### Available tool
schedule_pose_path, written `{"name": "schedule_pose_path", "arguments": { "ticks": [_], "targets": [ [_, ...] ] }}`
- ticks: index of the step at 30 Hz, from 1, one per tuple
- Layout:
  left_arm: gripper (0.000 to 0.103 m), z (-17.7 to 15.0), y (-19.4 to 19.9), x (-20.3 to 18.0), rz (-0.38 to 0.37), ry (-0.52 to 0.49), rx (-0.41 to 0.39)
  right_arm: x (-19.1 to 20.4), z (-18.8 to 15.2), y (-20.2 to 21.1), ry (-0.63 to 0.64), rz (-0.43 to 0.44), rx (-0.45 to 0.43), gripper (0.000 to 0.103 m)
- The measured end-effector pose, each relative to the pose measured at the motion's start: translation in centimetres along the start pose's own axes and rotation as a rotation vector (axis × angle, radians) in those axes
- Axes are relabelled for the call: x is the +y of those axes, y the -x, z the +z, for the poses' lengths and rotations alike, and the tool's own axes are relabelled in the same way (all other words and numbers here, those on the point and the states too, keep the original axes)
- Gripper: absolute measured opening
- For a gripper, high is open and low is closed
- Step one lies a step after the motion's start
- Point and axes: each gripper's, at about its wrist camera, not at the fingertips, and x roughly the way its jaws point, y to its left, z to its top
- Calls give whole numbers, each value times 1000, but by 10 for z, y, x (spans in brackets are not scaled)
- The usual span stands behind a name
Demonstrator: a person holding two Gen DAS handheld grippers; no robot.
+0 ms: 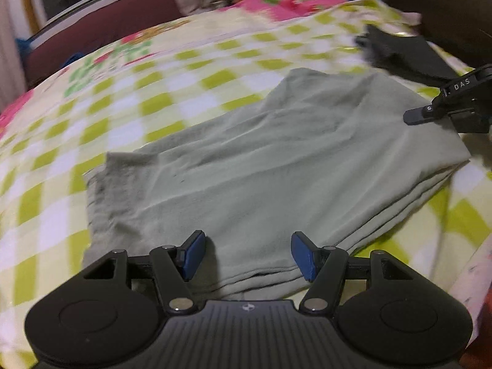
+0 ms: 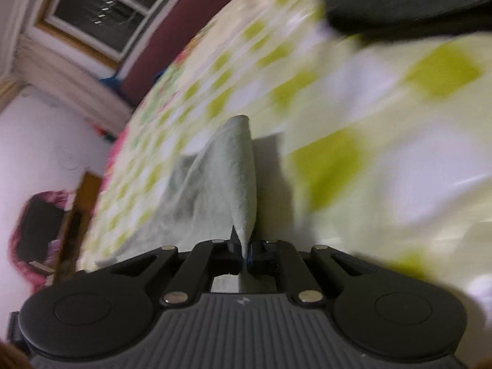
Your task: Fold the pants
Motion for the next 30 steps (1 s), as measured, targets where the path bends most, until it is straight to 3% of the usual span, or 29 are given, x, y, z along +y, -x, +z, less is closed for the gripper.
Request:
{"name": "schedule_pose_path", "arguments": {
  "ticks": [4, 8, 11, 14, 18, 21, 23, 25, 30],
  "targets": [
    [75, 9, 7, -22, -17, -36, -62, 3, 2, 28, 60, -85, -42, 3],
    [75, 9, 12, -29, -2, -78, -123, 17, 6, 35, 81, -111, -62, 4],
    [76, -5, -5, -16, -21, -11, -22, 28, 4, 32, 112, -173, -55, 4],
    [76, -8, 3, -4, -53, 58, -42, 34, 1, 32, 126, -215, -50, 4],
    [76, -3, 25, 7, -59, 117, -134, 45, 4, 31, 154, -273, -59, 4],
    [79, -5, 30, 18, -20, 162, -175, 49, 5, 28, 165, -294, -54, 4],
    [79, -7, 15, 22, 40, 164, -96, 51, 4, 27, 160, -298, -53, 4],
    [79, -10, 8, 23, 49, 166, -76, 56, 4, 30, 162, -285, -57, 4],
    [79, -11, 26, 18, 87, 144, -172, 100, -2, 38, 289, -256, -76, 4]
  ]
}}
